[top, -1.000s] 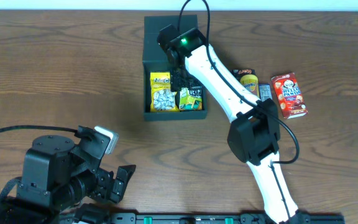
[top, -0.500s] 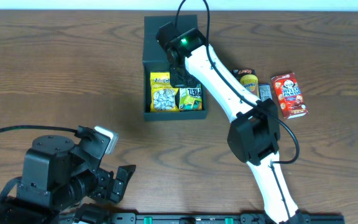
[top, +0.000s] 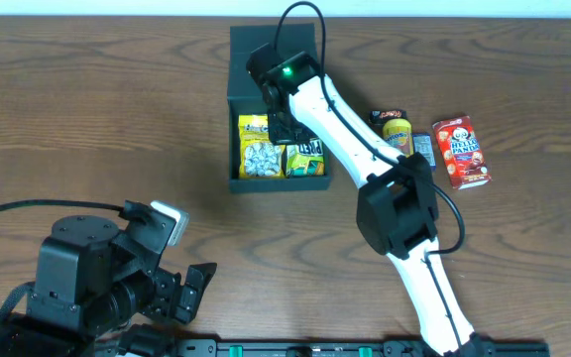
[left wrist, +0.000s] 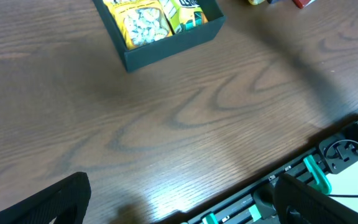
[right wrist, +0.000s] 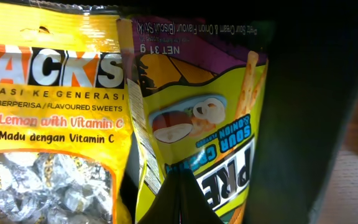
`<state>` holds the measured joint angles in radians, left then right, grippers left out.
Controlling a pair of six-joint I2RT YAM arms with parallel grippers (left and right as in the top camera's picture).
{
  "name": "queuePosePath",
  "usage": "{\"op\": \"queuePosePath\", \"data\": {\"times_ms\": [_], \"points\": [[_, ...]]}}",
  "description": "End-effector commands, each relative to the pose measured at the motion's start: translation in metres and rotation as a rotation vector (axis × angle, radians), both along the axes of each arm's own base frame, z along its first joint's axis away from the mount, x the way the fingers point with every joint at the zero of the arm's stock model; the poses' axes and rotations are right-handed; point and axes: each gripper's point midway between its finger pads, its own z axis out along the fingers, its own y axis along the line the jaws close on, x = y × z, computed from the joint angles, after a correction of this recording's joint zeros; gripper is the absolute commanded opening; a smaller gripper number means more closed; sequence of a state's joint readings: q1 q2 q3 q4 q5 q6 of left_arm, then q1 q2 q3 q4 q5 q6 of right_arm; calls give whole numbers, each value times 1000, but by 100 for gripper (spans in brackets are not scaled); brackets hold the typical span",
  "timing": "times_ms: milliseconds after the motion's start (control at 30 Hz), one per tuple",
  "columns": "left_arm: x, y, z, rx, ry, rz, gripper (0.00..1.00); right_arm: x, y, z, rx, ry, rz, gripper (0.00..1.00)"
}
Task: Pack container
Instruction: 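Carry the snack bag into the box beside the candy bag, then release the snack bag and move the right gripper toward the red box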
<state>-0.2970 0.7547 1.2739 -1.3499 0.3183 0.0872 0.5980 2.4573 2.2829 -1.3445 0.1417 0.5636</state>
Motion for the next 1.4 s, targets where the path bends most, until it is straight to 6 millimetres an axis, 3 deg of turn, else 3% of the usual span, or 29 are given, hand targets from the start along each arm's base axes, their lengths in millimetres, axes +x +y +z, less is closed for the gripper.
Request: {"op": "queuePosePath", "data": {"times_ms": [0,400,500,600,800,967,1133,1233,1367], "points": [[-1,0,1,6,-9,-15,95,-1,-8,-26,-47,44,19,1],[-1,0,1,6,-9,-15,95,8,-5,-26,-27,20,77,1],[-1,0,1,5,-10,-15,95,9,-5,-17,-28,18,114,1],[-1,0,1,6,-9,-15,95,15,-2,12,-6,-28,150,1],[-1,0,1,6,-9,-15,95,28,-10,92,54,-169,204,1],[-1,0,1,6,-9,-15,95,31,-41,147,69,-256,219,1],[-1,0,1,6,-9,-15,95,30,-102,192,51,-306,174,2],[-1,0,1,6,-9,-15,95,29,-142,200,31,-294,114,2],[-1,0,1,6,-9,-15,95,27,-196,197,1,-245,16,2]]}}
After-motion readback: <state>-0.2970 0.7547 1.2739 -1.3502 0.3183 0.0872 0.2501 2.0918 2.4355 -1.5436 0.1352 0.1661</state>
